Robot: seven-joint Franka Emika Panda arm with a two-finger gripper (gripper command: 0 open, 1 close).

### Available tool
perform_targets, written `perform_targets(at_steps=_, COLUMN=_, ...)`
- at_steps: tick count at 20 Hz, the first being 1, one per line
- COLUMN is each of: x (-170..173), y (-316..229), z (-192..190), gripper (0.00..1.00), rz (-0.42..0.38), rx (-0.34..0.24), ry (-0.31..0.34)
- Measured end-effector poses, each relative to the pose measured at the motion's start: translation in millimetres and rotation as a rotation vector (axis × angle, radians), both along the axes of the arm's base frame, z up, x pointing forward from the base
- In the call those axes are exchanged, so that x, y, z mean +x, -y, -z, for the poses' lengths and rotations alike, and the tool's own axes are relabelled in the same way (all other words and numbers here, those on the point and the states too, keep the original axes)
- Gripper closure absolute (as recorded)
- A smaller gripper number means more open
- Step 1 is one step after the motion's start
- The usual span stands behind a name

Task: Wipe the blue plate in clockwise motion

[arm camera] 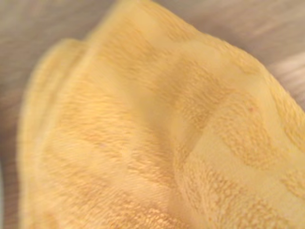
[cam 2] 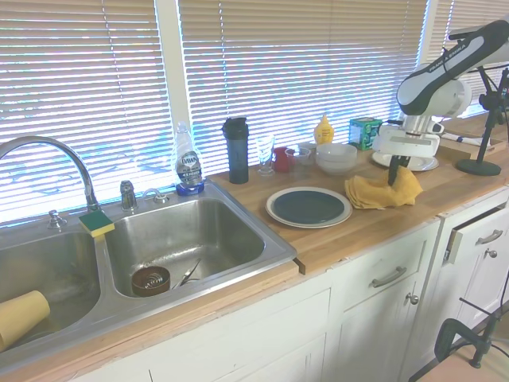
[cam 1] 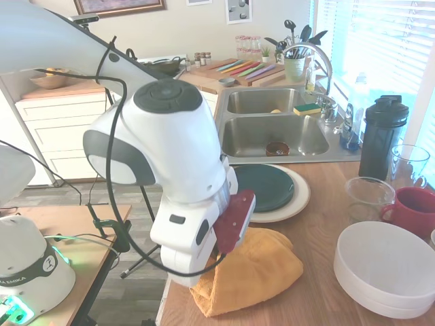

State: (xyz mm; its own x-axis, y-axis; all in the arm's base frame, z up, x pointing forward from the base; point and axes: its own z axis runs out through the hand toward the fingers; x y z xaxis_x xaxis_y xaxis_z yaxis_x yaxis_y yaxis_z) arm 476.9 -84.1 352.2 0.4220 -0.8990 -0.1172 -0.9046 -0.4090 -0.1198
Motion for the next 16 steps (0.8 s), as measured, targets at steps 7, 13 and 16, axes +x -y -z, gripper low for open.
perform_targets(at_steps=7, x=0, y=4, z=9, gripper=0.0, rz=0.001, rx=-0.003, ry=-0.015)
perform_targets(at_steps=13, x=-2, y=4, z=13, gripper=0.0, rz=-0.009, rx=-0.019, ry=-0.014)
perform_targets(at_steps=16, x=-5, y=4, z=17, gripper=0.0, rz=-0.013, rx=-0.025, ry=-0.017)
